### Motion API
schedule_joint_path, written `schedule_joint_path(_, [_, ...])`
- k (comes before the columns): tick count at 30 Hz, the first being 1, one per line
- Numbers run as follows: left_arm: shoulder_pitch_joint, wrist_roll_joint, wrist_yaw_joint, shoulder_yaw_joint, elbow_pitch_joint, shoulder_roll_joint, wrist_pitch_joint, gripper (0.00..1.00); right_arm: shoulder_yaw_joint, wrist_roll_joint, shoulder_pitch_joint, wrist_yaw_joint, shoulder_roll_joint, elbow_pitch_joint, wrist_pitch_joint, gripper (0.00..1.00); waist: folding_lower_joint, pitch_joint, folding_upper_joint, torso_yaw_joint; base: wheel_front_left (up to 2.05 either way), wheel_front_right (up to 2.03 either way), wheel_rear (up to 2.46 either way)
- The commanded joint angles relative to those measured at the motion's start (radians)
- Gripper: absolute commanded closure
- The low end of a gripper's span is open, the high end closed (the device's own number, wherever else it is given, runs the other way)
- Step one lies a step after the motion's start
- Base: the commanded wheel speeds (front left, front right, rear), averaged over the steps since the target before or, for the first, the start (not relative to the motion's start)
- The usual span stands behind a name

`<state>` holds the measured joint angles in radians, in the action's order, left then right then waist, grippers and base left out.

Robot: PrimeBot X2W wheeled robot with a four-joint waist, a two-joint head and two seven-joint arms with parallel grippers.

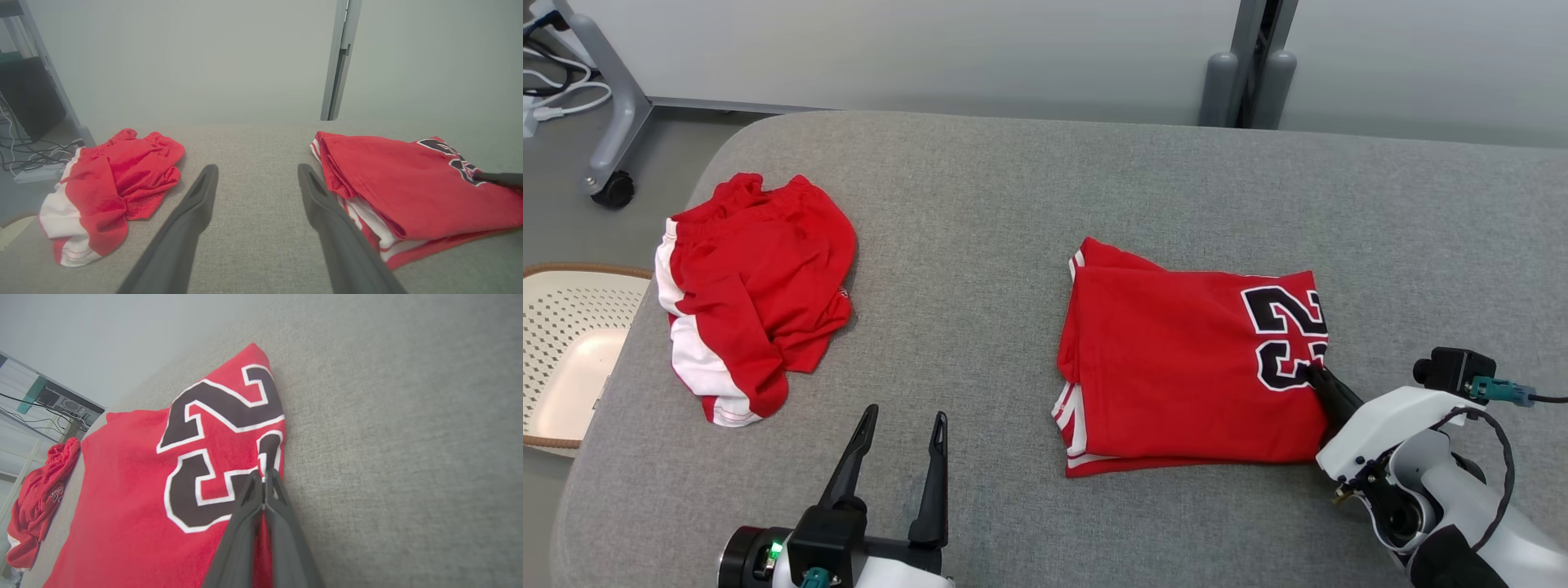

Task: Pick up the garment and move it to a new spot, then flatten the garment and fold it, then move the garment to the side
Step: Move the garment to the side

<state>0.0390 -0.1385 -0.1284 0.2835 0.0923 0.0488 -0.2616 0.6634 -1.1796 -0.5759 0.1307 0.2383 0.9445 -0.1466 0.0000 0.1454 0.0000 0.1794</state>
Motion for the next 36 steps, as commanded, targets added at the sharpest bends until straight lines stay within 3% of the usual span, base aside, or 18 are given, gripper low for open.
schedule_joint_path(1, [-0.011, 0.008, 0.001, -0.003, 0.001, 0.004, -0.004, 0.0, 0.013, -0.008, -0.009, 0.0, 0.007, -0.001, -0.005, 1.0, 0.0, 0.0, 0.0, 0.002, 0.0, 0.0, 0.0])
schedule_joint_path(11, [0.001, 0.009, -0.004, -0.007, -0.002, 0.004, -0.004, 0.0, 0.096, 0.017, -0.037, 0.0, 0.036, -0.018, -0.089, 1.0, 0.0, -0.017, 0.0, -0.009, 0.0, 0.0, 0.0])
schedule_joint_path(19, [0.002, 0.025, 0.003, -0.019, -0.018, 0.003, -0.004, 0.0, 0.131, 0.11, -0.104, 0.0, 0.061, -0.003, -0.122, 1.0, 0.0, -0.01, 0.0, -0.065, 0.0, 0.0, 0.0])
schedule_joint_path(25, [-0.036, 0.04, 0.013, -0.024, -0.034, 0.003, -0.004, 0.0, 0.034, 0.255, -0.149, 0.0, 0.072, -0.039, -0.121, 1.0, 0.0, 0.032, 0.0, -0.144, 0.0, 0.0, 0.0])
schedule_joint_path(36, [-0.102, 0.073, 0.039, -0.03, -0.056, 0.01, -0.004, 0.0, -0.163, 0.455, -0.124, 0.0, 0.035, -0.113, -0.121, 1.0, 0.0, 0.097, 0.0, -0.317, 0.0, 0.0, 0.0])
